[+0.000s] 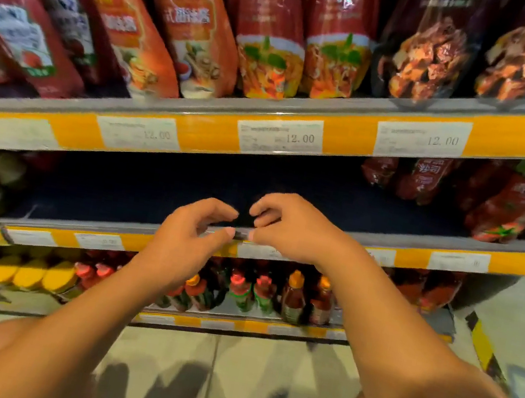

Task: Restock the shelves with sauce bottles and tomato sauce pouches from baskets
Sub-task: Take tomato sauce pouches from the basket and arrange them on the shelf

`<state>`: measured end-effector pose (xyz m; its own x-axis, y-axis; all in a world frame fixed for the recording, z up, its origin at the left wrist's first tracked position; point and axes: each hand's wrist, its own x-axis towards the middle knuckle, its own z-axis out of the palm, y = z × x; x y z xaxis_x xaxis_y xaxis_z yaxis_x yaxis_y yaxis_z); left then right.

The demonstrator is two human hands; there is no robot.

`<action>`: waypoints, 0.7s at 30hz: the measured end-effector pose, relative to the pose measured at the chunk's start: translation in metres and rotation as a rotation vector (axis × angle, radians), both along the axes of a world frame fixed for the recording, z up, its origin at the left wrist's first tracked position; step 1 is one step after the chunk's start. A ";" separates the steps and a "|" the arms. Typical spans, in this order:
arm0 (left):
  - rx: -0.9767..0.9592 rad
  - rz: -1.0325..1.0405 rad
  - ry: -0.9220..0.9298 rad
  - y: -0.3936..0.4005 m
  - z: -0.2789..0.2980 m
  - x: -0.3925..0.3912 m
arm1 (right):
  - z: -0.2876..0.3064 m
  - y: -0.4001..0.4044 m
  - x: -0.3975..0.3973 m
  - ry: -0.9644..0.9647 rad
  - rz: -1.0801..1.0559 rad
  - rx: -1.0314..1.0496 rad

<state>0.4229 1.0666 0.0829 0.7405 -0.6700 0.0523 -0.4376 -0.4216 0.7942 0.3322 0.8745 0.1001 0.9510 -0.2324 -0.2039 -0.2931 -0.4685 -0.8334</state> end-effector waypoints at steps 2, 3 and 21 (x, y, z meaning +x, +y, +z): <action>0.015 0.073 0.000 0.045 0.009 -0.005 | -0.003 0.024 0.012 -0.012 0.090 -0.061; 0.007 0.111 0.002 0.068 0.012 -0.006 | -0.004 0.035 0.019 -0.033 0.117 -0.084; -0.043 0.766 -0.088 0.428 0.034 -0.062 | 0.046 0.298 0.062 -0.315 0.451 0.043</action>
